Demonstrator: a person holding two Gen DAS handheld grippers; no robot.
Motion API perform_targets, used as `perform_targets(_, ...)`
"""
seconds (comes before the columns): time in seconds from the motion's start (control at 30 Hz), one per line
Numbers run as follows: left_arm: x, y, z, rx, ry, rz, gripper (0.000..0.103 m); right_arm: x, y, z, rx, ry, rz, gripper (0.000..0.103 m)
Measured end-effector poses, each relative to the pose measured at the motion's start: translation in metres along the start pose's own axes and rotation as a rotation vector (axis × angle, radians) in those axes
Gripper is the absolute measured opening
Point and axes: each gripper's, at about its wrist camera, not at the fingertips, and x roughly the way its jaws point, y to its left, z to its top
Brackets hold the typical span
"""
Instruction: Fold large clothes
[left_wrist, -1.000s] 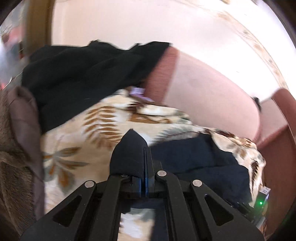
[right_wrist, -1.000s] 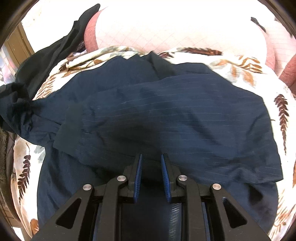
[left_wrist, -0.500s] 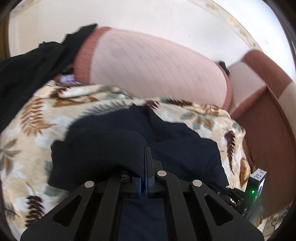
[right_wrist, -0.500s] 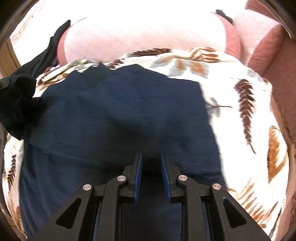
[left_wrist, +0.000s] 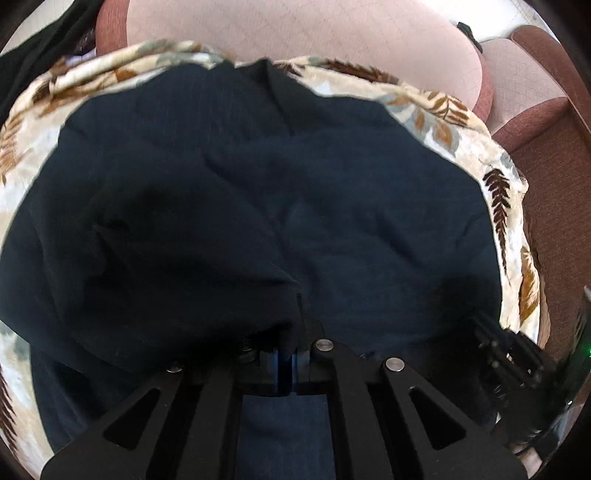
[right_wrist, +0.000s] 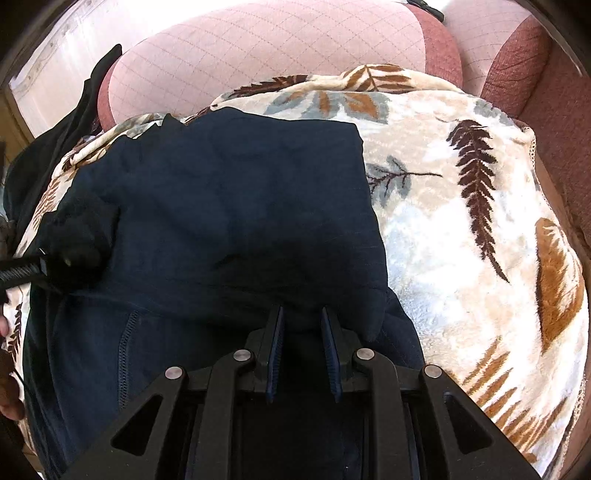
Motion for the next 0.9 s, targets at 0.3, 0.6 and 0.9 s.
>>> perform_targets(0.3,-0.106,0.065,-0.03,0.008,-0.173,-0.093,0.031,-0.045,0.048,0.018,-0.095,-0.134,0.091,0.028)
perform_targets(0.6,-0.118,0.189,-0.035,-0.29,-0.178,-0.014,0.033,-0.04,0.18,0.028,-0.344,-0.119,0.211,0.046)
perform_targets(0.9,-0.102,0.197,-0.038,-0.317,-0.164,-0.058,0.033,0.007,0.258,0.022,-0.556,-0.092,0.06,0.056)
